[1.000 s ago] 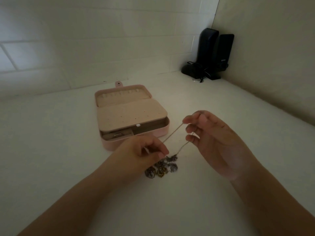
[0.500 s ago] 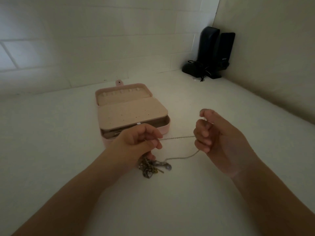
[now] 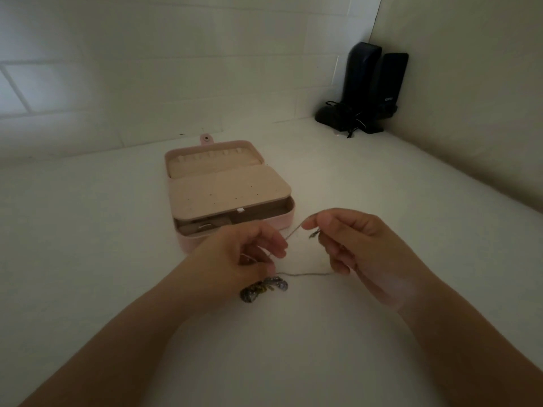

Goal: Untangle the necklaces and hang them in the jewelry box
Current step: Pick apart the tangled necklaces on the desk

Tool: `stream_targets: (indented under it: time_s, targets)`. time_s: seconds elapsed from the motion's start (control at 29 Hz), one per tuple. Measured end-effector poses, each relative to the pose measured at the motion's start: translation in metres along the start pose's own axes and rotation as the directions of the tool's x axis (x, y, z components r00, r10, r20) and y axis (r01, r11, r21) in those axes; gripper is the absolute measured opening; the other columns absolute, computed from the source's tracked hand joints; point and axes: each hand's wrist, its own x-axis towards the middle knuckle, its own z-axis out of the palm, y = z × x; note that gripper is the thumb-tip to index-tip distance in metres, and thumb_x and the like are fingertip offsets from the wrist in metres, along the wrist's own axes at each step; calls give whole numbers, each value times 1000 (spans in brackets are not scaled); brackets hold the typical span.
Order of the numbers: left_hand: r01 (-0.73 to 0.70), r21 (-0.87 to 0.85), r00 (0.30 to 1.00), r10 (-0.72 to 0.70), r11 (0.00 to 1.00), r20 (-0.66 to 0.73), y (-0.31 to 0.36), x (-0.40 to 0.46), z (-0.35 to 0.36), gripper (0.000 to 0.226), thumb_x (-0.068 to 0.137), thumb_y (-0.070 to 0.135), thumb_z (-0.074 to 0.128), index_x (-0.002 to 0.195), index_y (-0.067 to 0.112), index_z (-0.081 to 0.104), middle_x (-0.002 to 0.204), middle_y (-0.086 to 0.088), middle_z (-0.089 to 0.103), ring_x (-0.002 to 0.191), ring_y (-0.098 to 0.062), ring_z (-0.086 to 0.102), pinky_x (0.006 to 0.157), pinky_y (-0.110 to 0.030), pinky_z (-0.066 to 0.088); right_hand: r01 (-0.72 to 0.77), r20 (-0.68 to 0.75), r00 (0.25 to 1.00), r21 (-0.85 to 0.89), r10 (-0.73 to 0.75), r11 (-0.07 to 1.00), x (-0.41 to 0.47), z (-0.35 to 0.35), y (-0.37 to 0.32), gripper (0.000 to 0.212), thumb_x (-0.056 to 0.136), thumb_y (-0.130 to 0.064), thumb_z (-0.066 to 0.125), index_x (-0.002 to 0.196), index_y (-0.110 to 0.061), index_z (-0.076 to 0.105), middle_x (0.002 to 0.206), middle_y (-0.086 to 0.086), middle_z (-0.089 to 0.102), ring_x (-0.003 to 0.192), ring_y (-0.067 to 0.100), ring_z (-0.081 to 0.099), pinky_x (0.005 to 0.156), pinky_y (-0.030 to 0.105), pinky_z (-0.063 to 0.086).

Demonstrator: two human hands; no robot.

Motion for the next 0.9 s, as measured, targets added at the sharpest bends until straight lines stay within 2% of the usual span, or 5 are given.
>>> stream_targets:
  time_s: [0.17, 0.28, 0.52, 0.66, 0.9]
  targets:
    - [47, 53, 994, -42, 997, -96, 0, -1, -4, 22, 73, 11, 73, 82, 29, 65, 82, 14, 72, 73, -5, 66, 73, -16, 53, 53, -135, 990, 178, -29, 983, 3, -5, -1, 26, 79, -35, 52, 74, -19, 73, 46, -4, 36, 49, 10, 37, 54, 21, 42]
    - [93, -62, 984, -101, 994, -144, 2, -2, -5, 17, 69, 11, 75, 80, 21, 68, 78, 5, 73, 69, -12, 69, 65, -16, 54, 28, -172, 984, 349, 35, 937, 4, -10, -4, 26, 84, -33, 50, 74, -20, 70, 42, -6, 32, 44, 11, 31, 44, 20, 34]
    - [134, -226, 969, -175, 965, -173, 5, -3, -6, 20, 55, 38, 68, 68, 24, 74, 70, -3, 73, 67, -13, 67, 70, -24, 56, -70, -214, 968, 277, 132, 958, 4, -13, -2, 28, 90, -31, 49, 71, -21, 68, 45, -3, 31, 35, 7, 21, 33, 17, 22]
    - [124, -357, 985, -158, 926, -68, 8, -4, -4, 14, 80, 12, 59, 80, 17, 71, 65, 3, 69, 65, -7, 65, 69, -21, 57, -87, -133, 985, 147, 107, 985, 4, -8, 1, 20, 81, -31, 55, 73, -20, 70, 50, 0, 40, 36, 9, 23, 34, 18, 24]
    - [169, -532, 983, -178, 830, 35, 11, -3, -1, 23, 85, -7, 47, 90, 12, 60, 67, 0, 62, 51, -11, 57, 51, -22, 51, -94, 27, 995, 89, 92, 992, 1, -1, 2, 32, 86, -15, 56, 111, -32, 66, 39, -3, 30, 35, 7, 22, 36, 17, 21]
